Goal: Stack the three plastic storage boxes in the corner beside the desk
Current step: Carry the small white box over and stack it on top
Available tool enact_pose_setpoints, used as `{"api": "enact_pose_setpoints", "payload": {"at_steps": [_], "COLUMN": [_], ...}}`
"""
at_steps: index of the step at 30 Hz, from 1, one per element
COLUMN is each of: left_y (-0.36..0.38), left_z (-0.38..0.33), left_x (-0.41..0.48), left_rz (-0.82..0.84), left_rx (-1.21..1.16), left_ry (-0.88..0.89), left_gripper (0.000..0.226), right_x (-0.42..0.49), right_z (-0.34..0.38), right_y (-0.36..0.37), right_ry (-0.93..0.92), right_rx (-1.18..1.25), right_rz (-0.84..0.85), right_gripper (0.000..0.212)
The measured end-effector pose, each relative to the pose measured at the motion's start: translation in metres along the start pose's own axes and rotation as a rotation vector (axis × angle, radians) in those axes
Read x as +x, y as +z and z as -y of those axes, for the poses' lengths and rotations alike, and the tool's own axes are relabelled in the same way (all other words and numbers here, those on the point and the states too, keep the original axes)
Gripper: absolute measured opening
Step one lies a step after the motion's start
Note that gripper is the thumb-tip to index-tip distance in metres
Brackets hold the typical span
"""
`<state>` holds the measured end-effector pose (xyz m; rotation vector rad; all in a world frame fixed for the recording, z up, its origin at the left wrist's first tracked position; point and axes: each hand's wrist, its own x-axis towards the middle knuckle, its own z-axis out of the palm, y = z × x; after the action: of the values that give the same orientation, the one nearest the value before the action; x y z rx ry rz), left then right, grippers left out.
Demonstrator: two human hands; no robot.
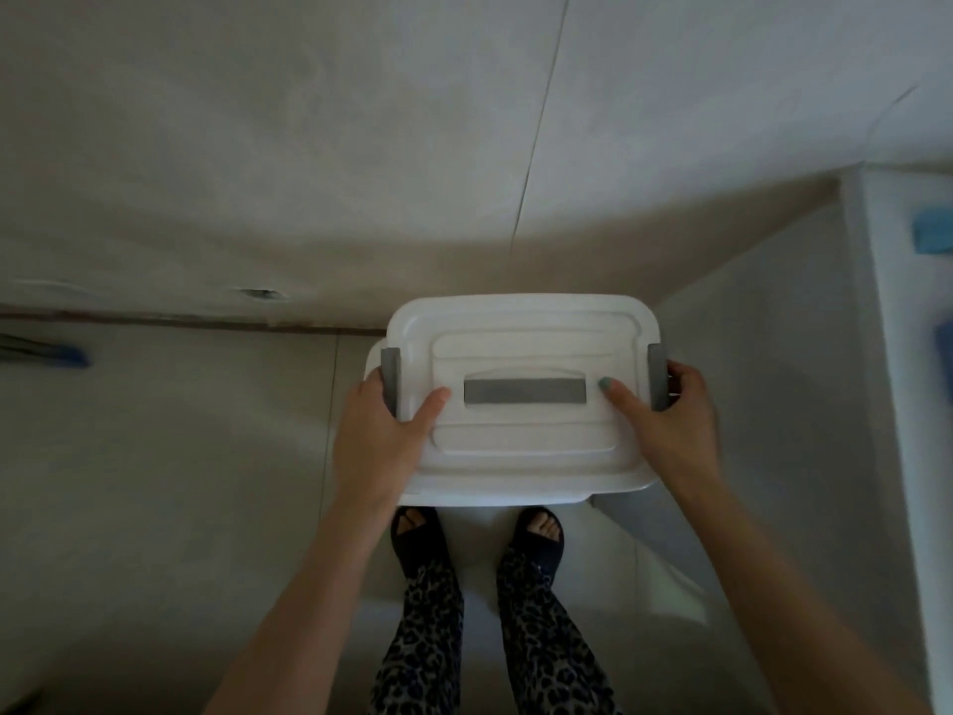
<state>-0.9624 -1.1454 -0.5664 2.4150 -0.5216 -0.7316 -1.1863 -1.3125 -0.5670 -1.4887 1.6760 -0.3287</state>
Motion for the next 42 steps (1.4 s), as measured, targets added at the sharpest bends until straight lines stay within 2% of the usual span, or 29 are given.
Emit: {"api": "enact_pose_setpoints", "payload": {"at_steps": [14, 30, 34, 36, 38, 40, 42], "left_y": [0.022, 0.034, 0.036, 0.037, 0.039, 0.041, 0.044], "left_z": [0.027, 0.036, 0.04, 0.041, 0.047, 0.057, 0.071], "left_x": [0.008, 0.019, 0.018, 0.015, 0.01, 0.008, 0.011], "left_rz": [0.02, 0.046, 0.068, 0.059, 0.004, -0.006, 0.029], "left_rx": [0.039, 0.073, -0.04, -0.132, -0.201, -0.295, -0.484], "left_ry": [-0.052, -0.013, 0.024, 0.013, -0.026, -0.123, -0.298], "left_gripper": [0.057, 0.059, 0.063, 0.07, 0.066, 0.061, 0.065], "right_x": [0.013, 0.022, 0.023, 0.023, 0.024, 0.03, 0.035], "right_z": [-0.031, -0.044, -0.047, -0.05, -0.055, -0.065, -0.077], "right_y": [0.03, 0.037, 0.035, 0.033, 0.03, 0.027, 0.024], "right_ry": [-0.005, 0.004, -0.005, 0.001, 0.038, 0.144, 0.362], "right_rx": [0.005, 0.024, 0.027, 0.039, 0.065, 0.175, 0.407], "right_rz": [0.056, 0.094, 0.104, 0.099, 0.084, 0.082, 0.109], "right_gripper": [0.077, 0.081, 0.074, 0.057, 0.045, 0.058, 0.074]}}
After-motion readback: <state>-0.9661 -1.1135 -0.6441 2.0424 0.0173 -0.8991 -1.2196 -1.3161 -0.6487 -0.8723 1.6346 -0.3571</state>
